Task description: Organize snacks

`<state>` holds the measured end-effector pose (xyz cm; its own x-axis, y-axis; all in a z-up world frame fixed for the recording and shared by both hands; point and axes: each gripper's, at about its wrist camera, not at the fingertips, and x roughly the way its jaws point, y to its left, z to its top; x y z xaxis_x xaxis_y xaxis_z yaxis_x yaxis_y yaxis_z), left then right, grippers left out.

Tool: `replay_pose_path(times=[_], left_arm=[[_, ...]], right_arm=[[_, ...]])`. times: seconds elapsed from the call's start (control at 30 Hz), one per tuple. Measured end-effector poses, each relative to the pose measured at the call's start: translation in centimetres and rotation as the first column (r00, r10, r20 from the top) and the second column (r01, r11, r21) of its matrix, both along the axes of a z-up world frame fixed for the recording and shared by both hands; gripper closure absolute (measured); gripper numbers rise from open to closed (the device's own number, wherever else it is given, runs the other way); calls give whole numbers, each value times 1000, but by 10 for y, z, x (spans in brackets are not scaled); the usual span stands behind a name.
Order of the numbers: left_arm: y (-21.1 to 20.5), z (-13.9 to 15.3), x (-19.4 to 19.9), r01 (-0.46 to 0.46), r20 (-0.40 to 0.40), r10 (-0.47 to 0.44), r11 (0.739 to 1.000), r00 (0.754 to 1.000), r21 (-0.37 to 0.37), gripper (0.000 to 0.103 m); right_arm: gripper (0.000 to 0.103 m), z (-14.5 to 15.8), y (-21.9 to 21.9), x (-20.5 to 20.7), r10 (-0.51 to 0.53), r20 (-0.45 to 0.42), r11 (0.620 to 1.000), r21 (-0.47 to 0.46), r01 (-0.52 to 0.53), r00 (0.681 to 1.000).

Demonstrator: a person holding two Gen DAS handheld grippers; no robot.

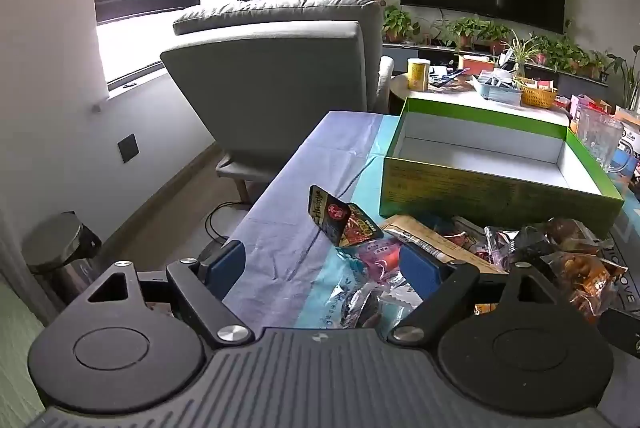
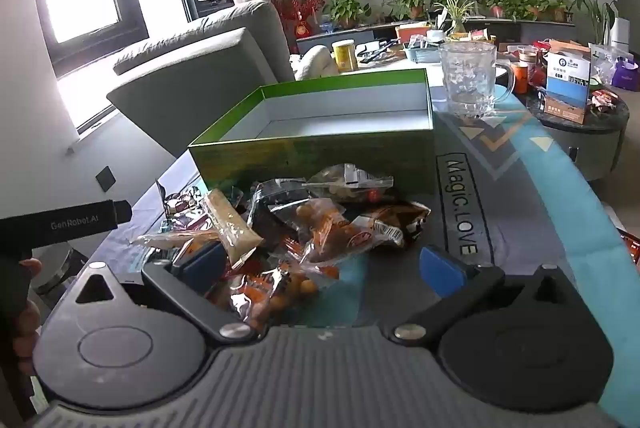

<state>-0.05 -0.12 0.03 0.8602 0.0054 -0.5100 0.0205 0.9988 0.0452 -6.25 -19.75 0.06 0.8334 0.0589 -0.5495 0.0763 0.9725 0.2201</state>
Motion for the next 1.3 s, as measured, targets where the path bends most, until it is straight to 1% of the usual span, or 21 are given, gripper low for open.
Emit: replay_pose_path(times=[0.07, 0.13, 0.17, 0.2, 0.27, 0.3, 0.43, 0.57, 1.3], left_arm=[[-1, -1, -1, 1, 8, -1, 1000, 1000, 10, 20], [2, -1, -5, 0, -1, 0, 1000, 1000, 5, 20], [2, -1, -7, 2, -1, -2, 1000, 1000, 7, 20], [3, -4, -2, 2, -18, -2, 1000, 1000, 8, 20], [2, -5, -4, 5, -16, -5, 1000, 1000, 13, 20], [0, -3, 1, 6, -28, -5, 1000, 1000, 19, 20], [0, -4, 3, 8, -32, -8, 1000, 999, 19, 20], [1, -7, 5, 5, -46, -4, 1000, 999, 23, 20], [6, -11, 6, -17, -68, 18, 1000, 998, 8, 20]], right_arm=[[0, 2, 1, 0, 2, -2, 1000, -2, -2, 1000], [0, 5, 2, -1, 5, 10, 1000, -8, -5, 1000], [0, 2, 7, -2, 9, 14, 1000, -12, -9, 1000], [0, 1, 11, -2, 12, 23, 1000, -18, -12, 1000], [0, -2, 7, 0, 18, 12, 1000, -11, -18, 1000], [0, -5, 9, 1, 20, 13, 1000, -12, -20, 1000], [0, 2, 10, -2, 33, 11, 999, -15, -33, 999], [0, 2, 11, -2, 42, 15, 999, -17, -41, 999], [0, 2, 19, -1, 70, 16, 997, -38, -70, 997]])
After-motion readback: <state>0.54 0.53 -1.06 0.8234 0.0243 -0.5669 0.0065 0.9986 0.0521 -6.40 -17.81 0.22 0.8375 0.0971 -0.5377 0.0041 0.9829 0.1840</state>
